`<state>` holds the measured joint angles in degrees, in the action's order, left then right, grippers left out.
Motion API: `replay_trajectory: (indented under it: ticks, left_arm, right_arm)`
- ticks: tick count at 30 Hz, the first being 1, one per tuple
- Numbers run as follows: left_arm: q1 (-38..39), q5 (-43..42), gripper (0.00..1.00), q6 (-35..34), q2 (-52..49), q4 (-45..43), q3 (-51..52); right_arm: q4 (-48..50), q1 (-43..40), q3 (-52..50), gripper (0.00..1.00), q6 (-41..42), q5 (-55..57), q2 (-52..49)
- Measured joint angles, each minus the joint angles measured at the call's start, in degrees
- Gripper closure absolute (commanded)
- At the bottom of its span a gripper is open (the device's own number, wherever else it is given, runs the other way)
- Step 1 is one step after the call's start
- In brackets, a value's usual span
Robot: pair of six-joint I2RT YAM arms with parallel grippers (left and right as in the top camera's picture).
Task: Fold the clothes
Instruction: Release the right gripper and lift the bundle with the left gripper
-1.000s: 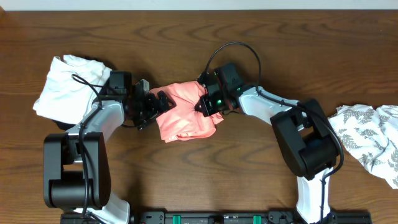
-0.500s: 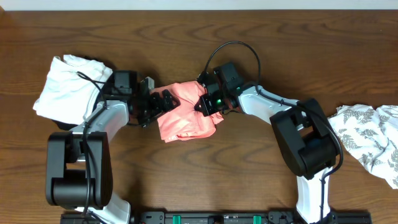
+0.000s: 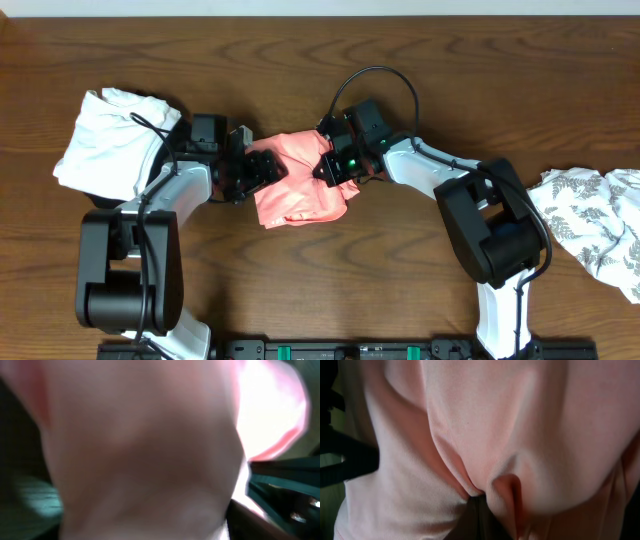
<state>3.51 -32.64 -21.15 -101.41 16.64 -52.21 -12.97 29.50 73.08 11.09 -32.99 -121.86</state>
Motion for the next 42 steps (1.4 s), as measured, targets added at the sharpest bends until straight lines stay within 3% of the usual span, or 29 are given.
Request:
replay_trajectory:
  ticks: [2,6,8,24,28,35,42]
  left_arm:
    - [0.0,1.01,0.54,0.11,-0.26,0.04,0.07]
    - [0.0,2.45,0.74,0.0,-0.79,0.02,0.28]
    - [0.09,2.71,0.93,0.09,-1.2,-0.17,0.28]
    - [0.22,3.45,0.94,0.22,-0.76,0.46,0.28]
    - [0.42,7.76,0.94,0.22,1.22,2.38,0.35]
    - [0.39,16.81,0.94,1.36,6.29,2.73,0.28]
    - [0.35,25.64,0.94,5.55,7.78,6.93,-4.72]
  right_arm:
    - [-0.02,0.0,0.0,0.99,0.0,0.0,-0.02]
    - [-0.02,0.0,0.0,0.99,0.0,-0.07,-0.02]
    - [-0.02,0.0,0.0,0.99,0.0,-0.17,-0.02]
    - [-2.29,-0.59,-0.31,0.99,-0.02,-0.31,1.75]
    - [-3.76,-2.51,-1.38,0.98,-0.02,0.76,7.45]
    - [-6.34,-8.04,-1.4,0.99,-0.11,2.49,26.12]
    - [-13.03,-10.1,-1.31,0.98,-1.31,4.09,32.96]
